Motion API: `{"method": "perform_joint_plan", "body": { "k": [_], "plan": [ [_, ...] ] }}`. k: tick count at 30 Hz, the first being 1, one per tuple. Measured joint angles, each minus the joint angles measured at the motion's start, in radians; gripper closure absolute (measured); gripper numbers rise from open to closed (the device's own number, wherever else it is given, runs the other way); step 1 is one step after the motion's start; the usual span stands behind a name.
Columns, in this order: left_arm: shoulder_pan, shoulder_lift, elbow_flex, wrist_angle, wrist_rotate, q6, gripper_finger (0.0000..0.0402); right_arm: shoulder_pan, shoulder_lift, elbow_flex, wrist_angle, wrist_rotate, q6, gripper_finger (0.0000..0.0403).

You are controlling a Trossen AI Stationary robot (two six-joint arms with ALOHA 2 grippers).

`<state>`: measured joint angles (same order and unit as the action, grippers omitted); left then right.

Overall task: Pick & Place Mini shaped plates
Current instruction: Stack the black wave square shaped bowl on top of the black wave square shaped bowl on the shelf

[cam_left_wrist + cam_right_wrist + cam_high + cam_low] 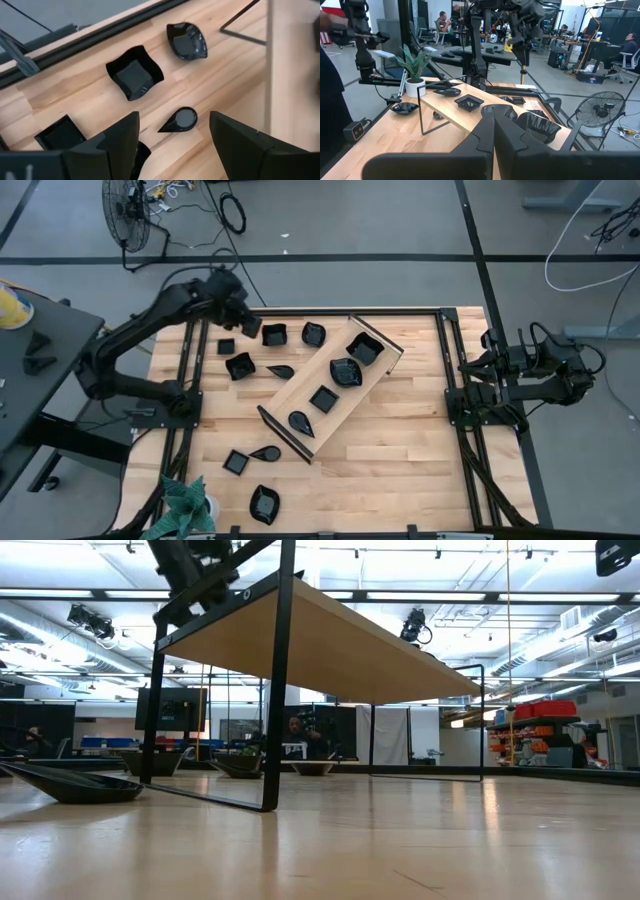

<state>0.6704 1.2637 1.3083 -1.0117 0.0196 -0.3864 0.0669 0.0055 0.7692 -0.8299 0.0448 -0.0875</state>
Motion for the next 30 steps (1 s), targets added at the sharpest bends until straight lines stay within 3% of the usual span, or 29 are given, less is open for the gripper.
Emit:
{"method": "perform_joint_plan", "body": {
  "k": [11, 20, 30],
  "plan": [
    [0.000, 0.140, 0.000, 0.023, -0.024, -0.034, 0.0154, 0.000, 0.000, 0.000, 0.000, 0.000, 0.000, 0.0392],
    [-0.006, 0.206, 0.000, 0.024, -0.148, -0.229, 0.0154, 0.000, 0.000, 0.000, 0.000, 0.000, 0.000, 0.0392],
    [-0.091, 0.289, 0.000, 0.027, -0.280, -0.504, 0.0154, 0.000, 0.000, 0.000, 0.000, 0.000, 0.000, 0.0392]
  ]
}}
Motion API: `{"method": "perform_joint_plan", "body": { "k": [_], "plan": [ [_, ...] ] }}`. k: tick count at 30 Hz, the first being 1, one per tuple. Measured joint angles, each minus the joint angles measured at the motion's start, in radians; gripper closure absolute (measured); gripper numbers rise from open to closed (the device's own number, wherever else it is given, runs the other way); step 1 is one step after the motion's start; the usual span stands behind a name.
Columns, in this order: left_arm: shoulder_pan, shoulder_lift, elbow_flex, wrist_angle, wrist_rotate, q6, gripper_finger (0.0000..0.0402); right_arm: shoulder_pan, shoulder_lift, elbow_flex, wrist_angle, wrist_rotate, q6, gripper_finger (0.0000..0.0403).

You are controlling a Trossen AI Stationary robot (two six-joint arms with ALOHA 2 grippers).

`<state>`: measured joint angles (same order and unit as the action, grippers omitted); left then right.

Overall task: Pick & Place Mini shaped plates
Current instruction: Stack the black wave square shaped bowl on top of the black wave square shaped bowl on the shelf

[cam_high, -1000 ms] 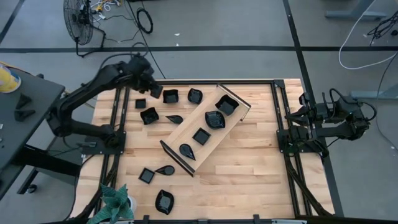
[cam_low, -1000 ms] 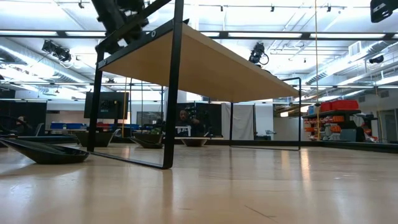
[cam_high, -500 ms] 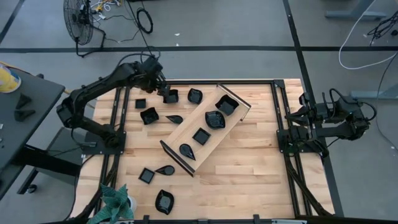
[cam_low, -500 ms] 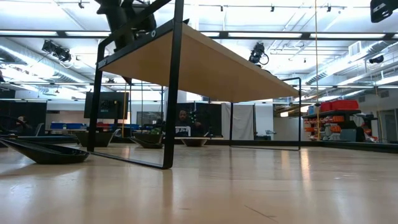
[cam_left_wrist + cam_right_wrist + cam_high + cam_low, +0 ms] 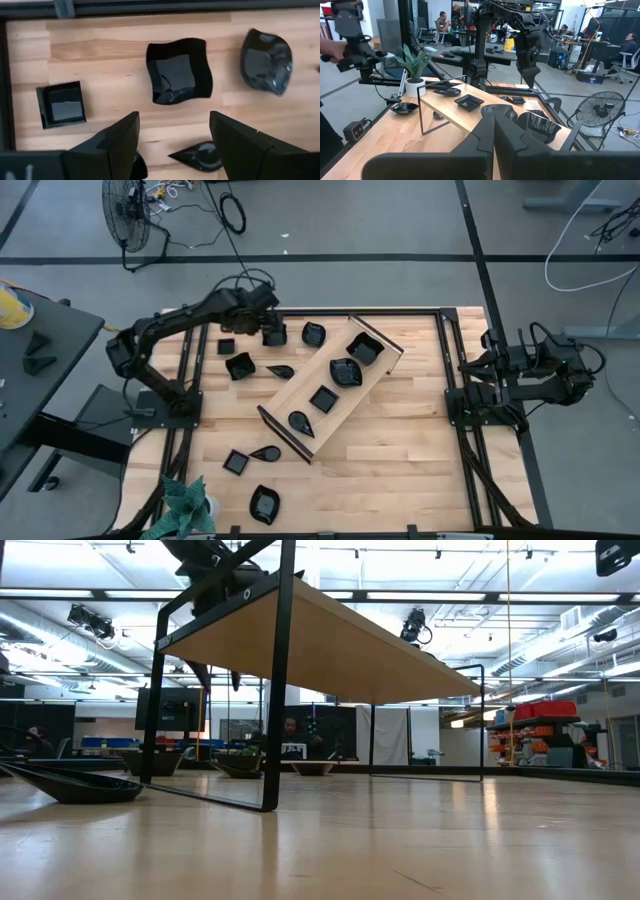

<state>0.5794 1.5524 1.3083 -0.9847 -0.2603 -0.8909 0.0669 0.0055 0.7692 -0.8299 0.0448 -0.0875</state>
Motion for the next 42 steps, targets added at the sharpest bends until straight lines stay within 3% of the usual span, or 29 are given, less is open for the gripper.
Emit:
{"method": "perform_joint_plan", "body": {
  "k": [7, 15, 19, 27, 36, 42],
  "plan": [
    [-0.050, 0.066, 0.000, -0.010, -0.084, -0.149, 0.0154, 0.000, 0.000, 0.000, 0.000, 0.000, 0.000, 0.0392],
    [-0.067, 0.131, -0.025, -0.004, -0.257, -0.204, 0.0154, 0.000, 0.000, 0.000, 0.000, 0.000, 0.000, 0.0392],
    [-0.073, 0.144, -0.077, 0.039, -0.285, -0.224, 0.0154, 0.000, 0.000, 0.000, 0.000, 0.000, 0.000, 0.0392],
    [-0.071, 0.144, -0.194, 0.245, -0.178, -0.193, 0.0154, 0.000, 0.000, 0.000, 0.000, 0.000, 0.000, 0.0392],
    [0.032, 0.144, -0.199, 0.314, -0.140, -0.175, 0.0154, 0.000, 0.000, 0.000, 0.000, 0.000, 0.000, 0.0392],
    [0.094, 0.144, -0.199, 0.380, -0.041, -0.144, 0.0154, 0.000, 0.000, 0.000, 0.000, 0.000, 0.000, 0.0392]
  ]
}}
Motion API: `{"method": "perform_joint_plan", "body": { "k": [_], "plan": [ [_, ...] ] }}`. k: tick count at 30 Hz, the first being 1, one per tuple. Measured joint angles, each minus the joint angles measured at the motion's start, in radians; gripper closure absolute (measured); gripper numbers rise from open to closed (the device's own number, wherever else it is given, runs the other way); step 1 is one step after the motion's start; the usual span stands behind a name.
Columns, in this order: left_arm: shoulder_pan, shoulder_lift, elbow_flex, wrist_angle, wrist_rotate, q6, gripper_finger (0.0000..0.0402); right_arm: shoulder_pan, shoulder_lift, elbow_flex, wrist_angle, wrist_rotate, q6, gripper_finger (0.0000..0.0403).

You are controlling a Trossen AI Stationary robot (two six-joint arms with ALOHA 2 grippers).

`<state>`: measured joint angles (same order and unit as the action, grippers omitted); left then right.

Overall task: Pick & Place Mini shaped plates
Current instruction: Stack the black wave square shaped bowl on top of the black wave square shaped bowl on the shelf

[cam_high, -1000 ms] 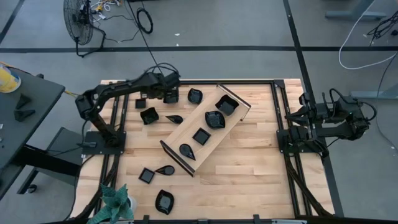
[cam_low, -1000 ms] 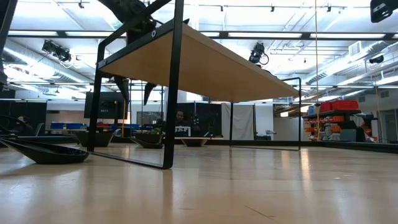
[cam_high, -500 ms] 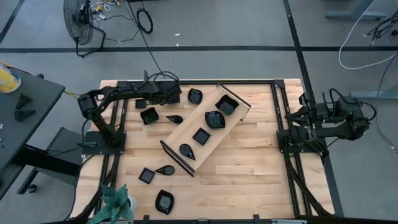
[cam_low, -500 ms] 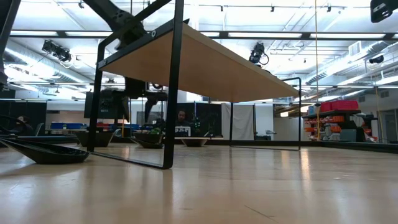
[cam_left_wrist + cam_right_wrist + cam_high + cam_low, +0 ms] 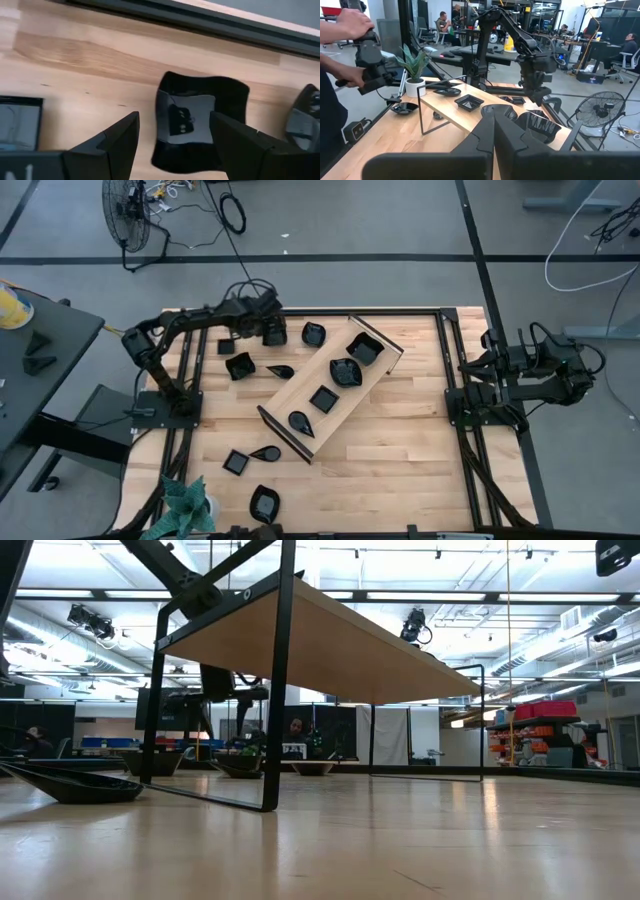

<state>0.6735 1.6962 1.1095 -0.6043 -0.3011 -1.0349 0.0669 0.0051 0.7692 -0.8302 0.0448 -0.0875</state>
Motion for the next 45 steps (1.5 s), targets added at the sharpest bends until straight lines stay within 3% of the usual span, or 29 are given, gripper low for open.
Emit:
{"method": "perform_joint_plan", "body": {
  "k": [6, 30, 45],
  "plan": [
    [0.021, 0.006, -0.020, 0.012, 0.067, 0.000, 0.0154, 0.000, 0.000, 0.000, 0.000, 0.000, 0.000, 0.0392],
    [0.025, 0.006, -0.196, 0.199, 0.104, -0.019, 0.0157, 0.000, 0.000, 0.000, 0.000, 0.000, 0.000, 0.0392],
    [0.022, 0.006, -0.201, 0.209, 0.076, -0.032, 0.0252, 0.000, 0.000, 0.000, 0.000, 0.000, 0.000, 0.0392]
  ]
}}
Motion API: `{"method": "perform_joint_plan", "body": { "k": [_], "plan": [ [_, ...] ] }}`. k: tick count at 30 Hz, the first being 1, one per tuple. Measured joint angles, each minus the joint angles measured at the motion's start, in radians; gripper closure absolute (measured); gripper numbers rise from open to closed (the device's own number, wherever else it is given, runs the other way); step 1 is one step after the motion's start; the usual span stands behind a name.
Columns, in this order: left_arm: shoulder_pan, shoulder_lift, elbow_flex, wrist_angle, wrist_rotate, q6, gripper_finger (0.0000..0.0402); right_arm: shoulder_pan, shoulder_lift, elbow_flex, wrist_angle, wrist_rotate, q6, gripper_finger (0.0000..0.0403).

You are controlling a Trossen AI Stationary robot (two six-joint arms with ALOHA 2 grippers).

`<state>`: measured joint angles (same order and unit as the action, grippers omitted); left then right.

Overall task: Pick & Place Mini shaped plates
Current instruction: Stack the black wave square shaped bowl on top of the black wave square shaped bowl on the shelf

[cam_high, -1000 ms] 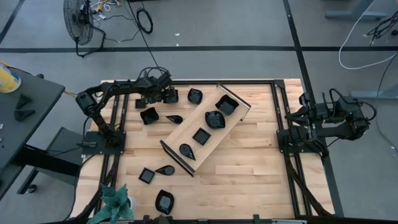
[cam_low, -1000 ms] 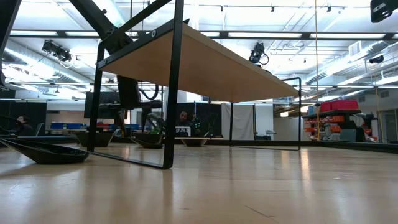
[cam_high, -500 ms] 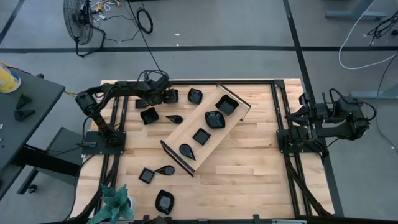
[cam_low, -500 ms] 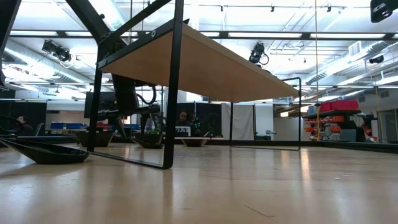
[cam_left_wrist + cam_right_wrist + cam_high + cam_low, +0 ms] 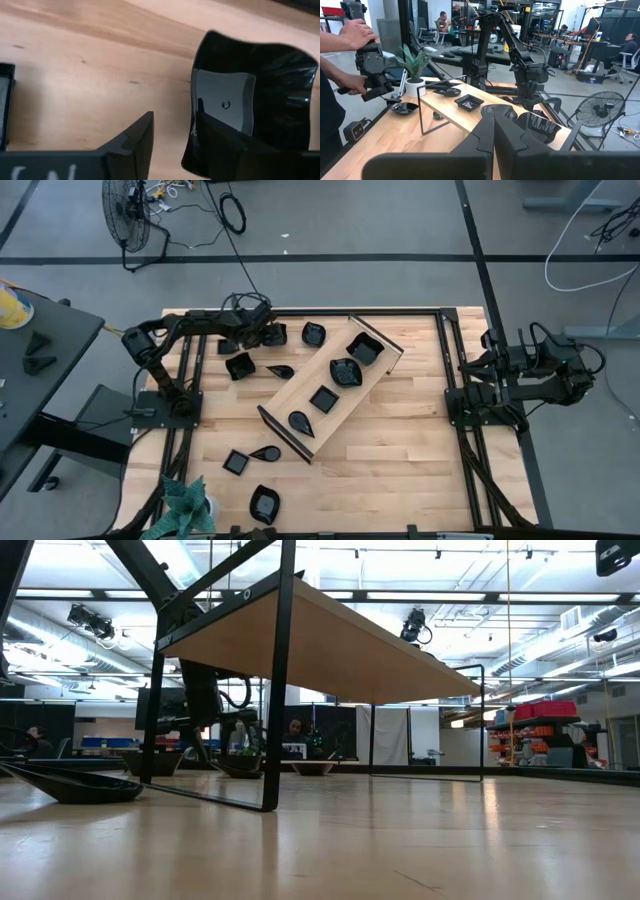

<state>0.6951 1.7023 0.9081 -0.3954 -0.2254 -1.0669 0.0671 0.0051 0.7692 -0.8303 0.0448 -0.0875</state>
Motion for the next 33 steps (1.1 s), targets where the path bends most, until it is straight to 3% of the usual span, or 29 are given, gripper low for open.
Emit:
{"method": "perform_joint_plan", "body": {
  "k": [33],
  "plan": [
    [-0.028, 0.000, 0.001, 0.035, -0.037, 0.031, 0.0390, 0.000, 0.000, 0.000, 0.000, 0.000, 0.000, 0.0392]
  ]
}}
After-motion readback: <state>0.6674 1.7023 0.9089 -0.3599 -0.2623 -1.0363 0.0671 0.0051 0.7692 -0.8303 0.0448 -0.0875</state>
